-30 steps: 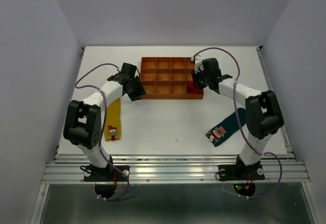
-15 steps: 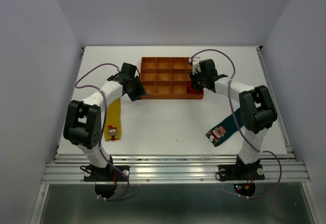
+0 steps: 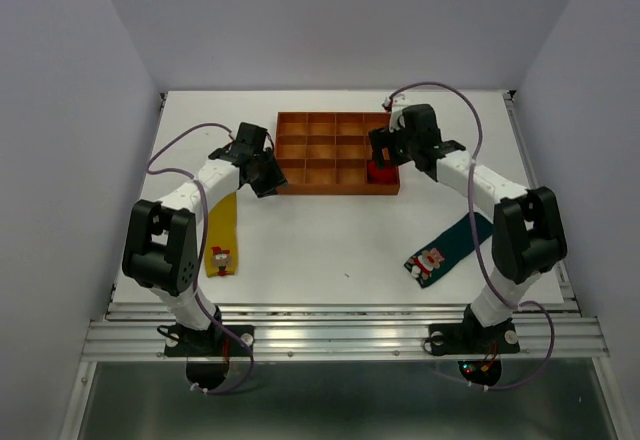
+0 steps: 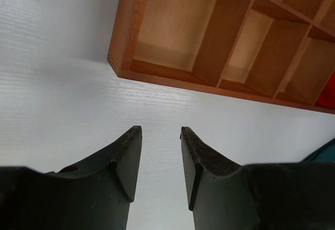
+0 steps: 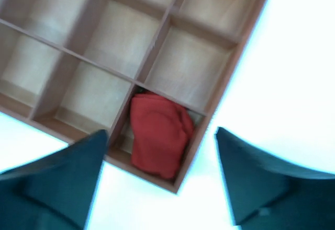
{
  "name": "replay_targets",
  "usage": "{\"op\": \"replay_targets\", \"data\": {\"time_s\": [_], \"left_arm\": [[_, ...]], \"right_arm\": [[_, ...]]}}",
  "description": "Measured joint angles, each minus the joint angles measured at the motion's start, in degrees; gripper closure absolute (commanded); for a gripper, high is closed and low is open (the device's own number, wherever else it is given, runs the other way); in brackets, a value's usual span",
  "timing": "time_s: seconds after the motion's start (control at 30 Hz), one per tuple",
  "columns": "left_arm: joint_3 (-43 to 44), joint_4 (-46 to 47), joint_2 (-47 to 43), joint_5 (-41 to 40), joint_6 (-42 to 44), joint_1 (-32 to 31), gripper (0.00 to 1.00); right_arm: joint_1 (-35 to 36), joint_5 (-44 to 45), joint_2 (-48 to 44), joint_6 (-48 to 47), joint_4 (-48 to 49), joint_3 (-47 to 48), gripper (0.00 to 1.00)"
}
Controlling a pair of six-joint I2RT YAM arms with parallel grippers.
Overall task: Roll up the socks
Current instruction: Place the sock in the storage box, then move the sock to the center of the board.
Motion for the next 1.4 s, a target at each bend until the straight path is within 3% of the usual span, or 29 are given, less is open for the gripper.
{"op": "replay_targets", "data": {"time_s": [0.33,0.4,0.43,0.47,0.67,0.9,1.17,1.4], "left_arm": [[-0.1,-0.2,-12.2,-0.1,0.6,0.0,0.41],[-0.5,-0.2,-15.5,-0.3,0.8,0.0,0.24],[-0.9,-0.2,-17.1,-0.4,0.9,0.0,0.07],[-1.5,-0.4,-19.1,-0.5,0.9,0.0,0.05],[-6.3,-1.7,-28.1,-0.7,1.2,0.0,0.01],[-11.0,-3.5,-35.0,-0.7,1.1,0.0,0.01],[-18.6,-5.0,-43.1,-0.8,0.5,0.0,0.01],[-23.9,-5.5,-47.3,0.4,-0.5,0.0,0.01]], "right_arm": [[0.0,11.2,-22.8,10.7,-4.4,-0.1,0.00],[0.0,14.9,-26.8,14.5,-7.4,-0.5,0.00],[0.0,16.9,-28.5,16.4,-9.9,-0.7,0.00],[0.0,18.3,-29.4,18.0,-11.4,-1.1,0.00],[0.0,24.9,-35.0,30.1,-25.0,-8.6,0.00],[0.0,26.7,-40.7,41.6,-33.3,-23.7,0.00],[0.0,22.1,-39.8,46.7,-30.4,-34.2,0.00],[0.0,12.4,-35.3,42.2,-23.0,-39.6,0.00]]}}
